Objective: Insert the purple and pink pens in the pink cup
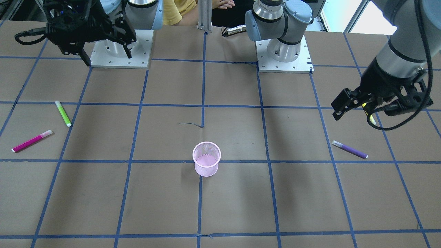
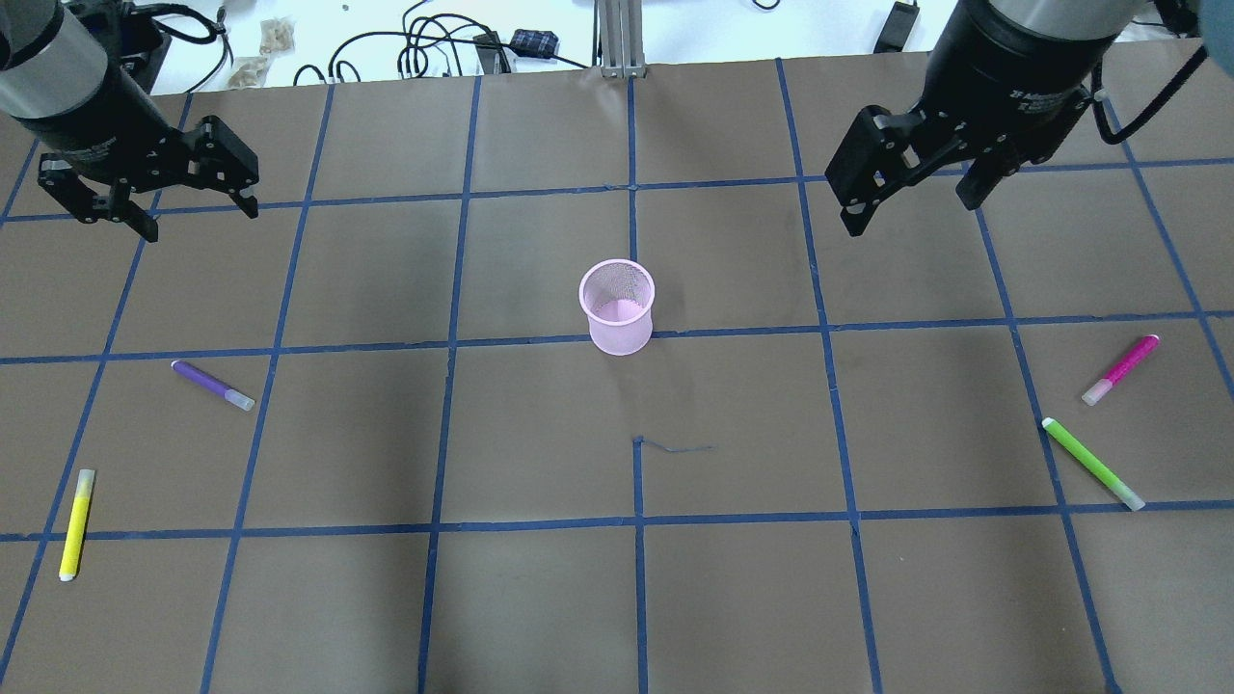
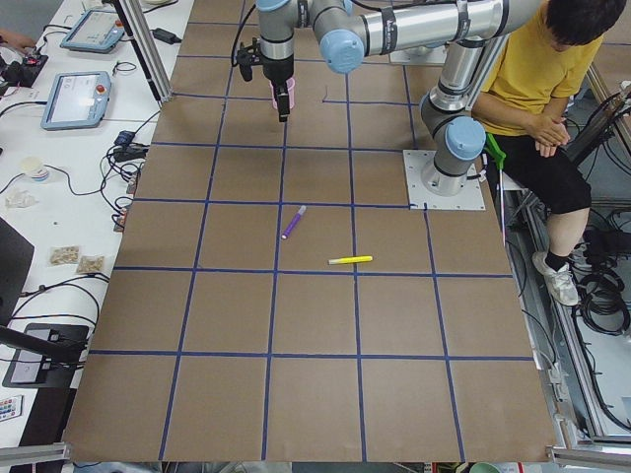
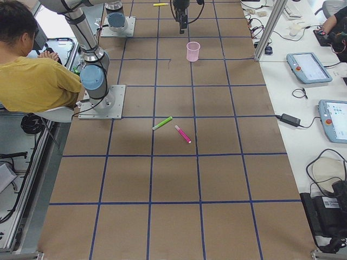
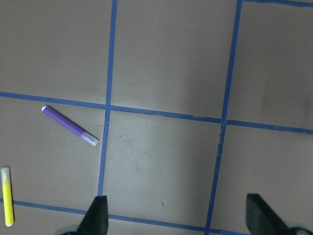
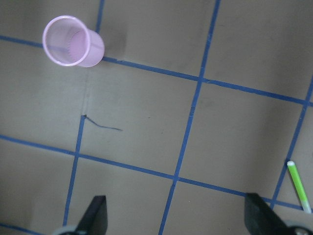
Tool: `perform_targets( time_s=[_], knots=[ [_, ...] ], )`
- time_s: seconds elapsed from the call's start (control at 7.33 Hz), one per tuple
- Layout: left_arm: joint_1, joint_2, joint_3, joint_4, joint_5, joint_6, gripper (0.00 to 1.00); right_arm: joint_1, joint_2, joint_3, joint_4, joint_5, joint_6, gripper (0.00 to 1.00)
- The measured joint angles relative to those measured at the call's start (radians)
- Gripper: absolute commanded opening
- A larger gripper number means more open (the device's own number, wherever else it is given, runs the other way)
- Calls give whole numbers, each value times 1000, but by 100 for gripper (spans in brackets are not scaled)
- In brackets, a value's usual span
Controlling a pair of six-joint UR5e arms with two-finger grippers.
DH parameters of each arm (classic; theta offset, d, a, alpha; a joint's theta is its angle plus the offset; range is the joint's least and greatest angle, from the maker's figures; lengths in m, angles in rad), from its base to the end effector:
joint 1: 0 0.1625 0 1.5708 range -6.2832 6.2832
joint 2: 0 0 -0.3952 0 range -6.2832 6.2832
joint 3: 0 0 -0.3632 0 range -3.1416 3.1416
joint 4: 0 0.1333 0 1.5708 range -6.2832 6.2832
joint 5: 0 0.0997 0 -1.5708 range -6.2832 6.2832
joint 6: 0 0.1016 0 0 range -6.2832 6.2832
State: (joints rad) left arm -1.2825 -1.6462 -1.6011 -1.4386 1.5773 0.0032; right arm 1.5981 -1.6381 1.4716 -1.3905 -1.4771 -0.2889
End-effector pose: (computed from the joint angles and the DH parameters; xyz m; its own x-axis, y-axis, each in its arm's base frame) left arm 0.0131 -0.5107 0.4193 -0.9596 -0.2814 -0.0066 -0.2812 0.9593 -0.0265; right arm 0.1545 -0.4258 0.5145 -0.9463 -0.3096 -0.0936 -0.3097 0.9507 -0.0134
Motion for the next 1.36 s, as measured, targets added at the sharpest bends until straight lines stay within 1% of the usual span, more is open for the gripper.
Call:
perform_targets(
  time_s=[0.14, 0.27, 0.55, 0.68, 0.95, 1.09, 1.23, 1.36],
  knots=[
    [60, -20, -29, 38, -5, -28, 100, -7, -8, 3, 7, 9, -97, 100],
    [133, -46, -50, 73, -12, -39, 100, -22, -10, 3, 7, -4, -202, 100],
    [273, -106, -92, 101, -42, -11, 100, -99, -10, 4, 8, -28, -418, 100],
    [327, -149, -106, 105, -50, 1, 100, -167, -9, 5, 10, -30, -550, 100],
    [375, -255, -104, 113, -70, 3, 100, -333, -3, 19, 10, -27, -877, 100],
    [387, -305, -98, 139, -107, 0, 100, -417, 2, 40, 7, -18, -1032, 100],
    [395, -353, -97, 193, -140, -3, 100, -497, 12, 69, -4, 5, -1163, 100],
    [400, -387, -101, 239, -153, -5, 98, -565, 32, 100, -38, 30, -1292, 100]
  ],
)
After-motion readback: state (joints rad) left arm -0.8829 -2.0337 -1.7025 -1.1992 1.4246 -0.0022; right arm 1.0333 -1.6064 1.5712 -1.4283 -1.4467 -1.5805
